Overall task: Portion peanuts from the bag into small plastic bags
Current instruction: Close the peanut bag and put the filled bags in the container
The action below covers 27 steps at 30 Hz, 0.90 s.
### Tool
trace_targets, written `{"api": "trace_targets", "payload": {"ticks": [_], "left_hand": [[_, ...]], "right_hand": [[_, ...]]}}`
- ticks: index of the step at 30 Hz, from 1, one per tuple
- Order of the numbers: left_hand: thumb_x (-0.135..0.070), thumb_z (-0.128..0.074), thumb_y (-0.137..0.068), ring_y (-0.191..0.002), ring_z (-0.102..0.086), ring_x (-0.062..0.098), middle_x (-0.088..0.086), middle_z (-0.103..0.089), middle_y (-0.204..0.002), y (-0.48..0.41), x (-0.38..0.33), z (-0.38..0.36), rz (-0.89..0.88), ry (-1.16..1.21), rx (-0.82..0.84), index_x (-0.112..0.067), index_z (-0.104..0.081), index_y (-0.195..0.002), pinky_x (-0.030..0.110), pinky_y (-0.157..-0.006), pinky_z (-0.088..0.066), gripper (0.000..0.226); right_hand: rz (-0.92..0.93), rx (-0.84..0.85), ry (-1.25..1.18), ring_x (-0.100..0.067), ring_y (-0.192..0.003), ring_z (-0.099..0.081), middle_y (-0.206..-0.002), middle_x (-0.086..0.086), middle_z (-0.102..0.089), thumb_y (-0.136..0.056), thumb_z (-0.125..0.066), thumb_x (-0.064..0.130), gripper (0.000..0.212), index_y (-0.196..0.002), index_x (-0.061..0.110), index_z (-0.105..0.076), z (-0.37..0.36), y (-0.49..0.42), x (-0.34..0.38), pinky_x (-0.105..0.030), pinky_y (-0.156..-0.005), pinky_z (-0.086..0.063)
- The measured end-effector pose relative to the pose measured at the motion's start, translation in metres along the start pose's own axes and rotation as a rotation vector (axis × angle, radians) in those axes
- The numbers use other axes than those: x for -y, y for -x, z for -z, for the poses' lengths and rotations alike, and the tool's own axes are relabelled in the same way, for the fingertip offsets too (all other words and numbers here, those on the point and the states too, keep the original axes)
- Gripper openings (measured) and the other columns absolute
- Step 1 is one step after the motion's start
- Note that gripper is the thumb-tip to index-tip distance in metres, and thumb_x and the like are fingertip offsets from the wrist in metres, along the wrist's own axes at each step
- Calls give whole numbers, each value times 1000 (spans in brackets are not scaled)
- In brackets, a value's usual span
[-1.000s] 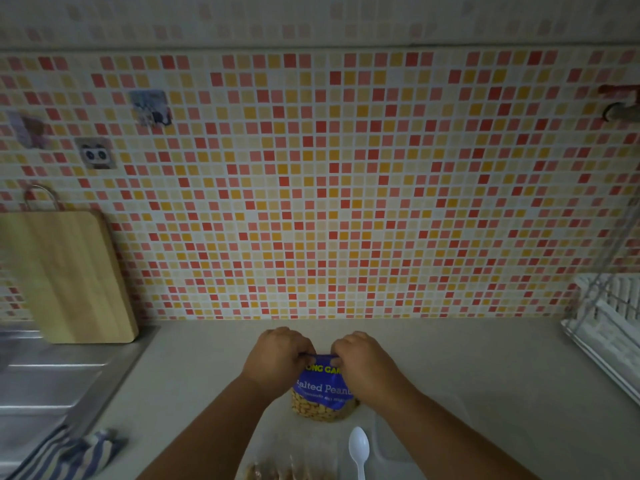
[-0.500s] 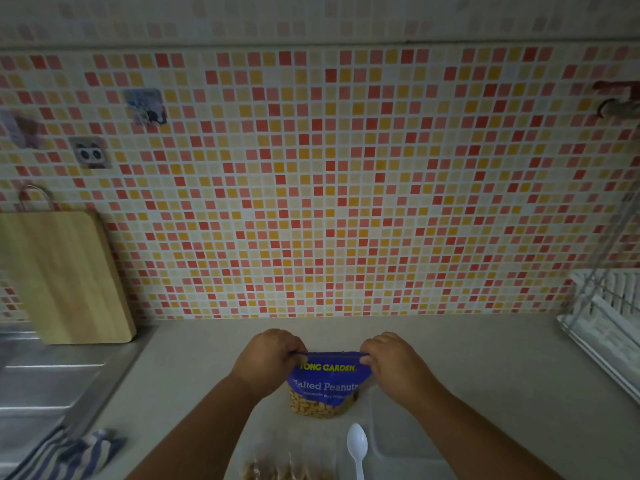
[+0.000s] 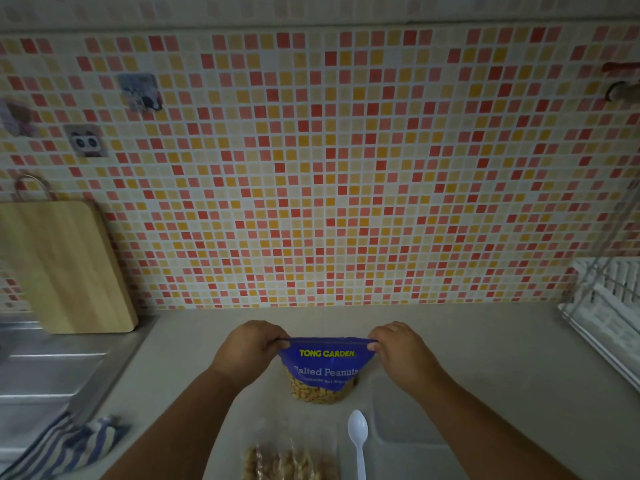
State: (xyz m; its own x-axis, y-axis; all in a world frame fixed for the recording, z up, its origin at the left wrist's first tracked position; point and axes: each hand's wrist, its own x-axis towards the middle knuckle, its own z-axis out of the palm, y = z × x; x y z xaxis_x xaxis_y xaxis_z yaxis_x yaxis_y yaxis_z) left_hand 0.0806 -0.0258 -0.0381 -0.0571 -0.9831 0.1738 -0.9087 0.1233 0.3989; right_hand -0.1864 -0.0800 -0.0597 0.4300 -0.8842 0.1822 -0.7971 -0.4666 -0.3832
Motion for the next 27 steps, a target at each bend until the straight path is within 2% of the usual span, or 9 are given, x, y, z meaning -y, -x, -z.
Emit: {"api": "trace_targets", "payload": {"ticks": [3, 7, 10, 13, 15, 17, 20, 22, 27], "left_hand": [[-24, -53, -93, -101, -57, 14, 5, -70, -106, 2, 2, -1, 7, 4, -27, -14, -68, -108, 15, -74, -34, 23], [-23, -54, -92, -101, -58, 16, 5, -70, -105, 5, 1, -5, 0, 10, -48, -13, -68, -108, 8, -71, -32, 23], [-22, -58, -90, -103, -58, 19, 4, -70, -107, 9, 0, -8, -22, 17, -102, -16, -67, -110, 24, -86, -46, 23], [-33, -70, -81, -122, -43, 16, -5, -54, -132, 19, 0, -10, -75, 19, -210, -25, -50, -132, 37, -103, -40, 55], [-46, -70, -76, -127, -33, 13, -9, -45, -137, 31, -8, -11, -143, 2, -309, -28, -40, -136, 34, -101, -32, 69], [-51, -65, -73, -123, -34, 7, -12, -45, -131, 49, -22, -23, -193, 78, -366, -30, -40, -131, 32, -100, -33, 67], [-46, -69, -64, -118, -34, -4, -27, -40, -127, 77, -44, -57, -186, 309, -206, -49, -31, -127, 22, -97, -36, 73], [-42, -67, -58, -121, -32, -4, -33, -29, -129, 90, -54, -83, -137, 408, 7, -64, -17, -124, 20, -101, -36, 86], [-57, -71, -58, -118, -22, 1, -24, -24, -132, 104, -69, -125, -41, 285, 170, -36, 1, -141, 15, -100, -26, 112]], "right_hand": [[-7, -58, -12, -28, -101, -58, -99, -16, -68, -94, -48, 22, 28, -100, 2, -68, -3, 2, 2, -20, -75, -28], [-30, -16, -41, -27, -98, -59, -97, -16, -69, -87, -39, 33, 44, -98, 2, -68, -3, 6, 4, -21, -75, -31], [-16, 11, -41, -23, -107, -54, -109, -10, -67, -94, -46, 30, 33, -110, 7, -64, 1, 8, 4, -22, -84, -38], [-38, -69, -74, -19, -125, -42, -132, -1, -54, -89, -59, 25, 41, -128, 14, -53, 14, 11, -4, -28, -105, -34], [-99, 28, -42, -18, -130, -36, -139, 0, -46, -82, -65, 26, 52, -130, 19, -48, 26, 18, -19, -26, -107, -30], [-148, 281, 54, -19, -134, -29, -145, 1, -36, -72, -72, 34, 69, -134, 26, -41, 30, 30, -35, -28, -109, -27], [-128, 631, 310, -30, -146, 1, -159, -7, -2, -58, -79, 49, 109, -146, 35, -16, 10, 49, -53, -41, -120, -6], [-99, 676, 404, -34, -145, 15, -159, -9, 11, -52, -81, 53, 121, -146, 41, -6, -4, 60, -57, -50, -118, 5], [-19, 640, 410, -33, -144, -2, -157, -7, 0, -52, -79, 49, 115, -142, 46, -9, -14, 84, -48, -57, -115, 3]]}}
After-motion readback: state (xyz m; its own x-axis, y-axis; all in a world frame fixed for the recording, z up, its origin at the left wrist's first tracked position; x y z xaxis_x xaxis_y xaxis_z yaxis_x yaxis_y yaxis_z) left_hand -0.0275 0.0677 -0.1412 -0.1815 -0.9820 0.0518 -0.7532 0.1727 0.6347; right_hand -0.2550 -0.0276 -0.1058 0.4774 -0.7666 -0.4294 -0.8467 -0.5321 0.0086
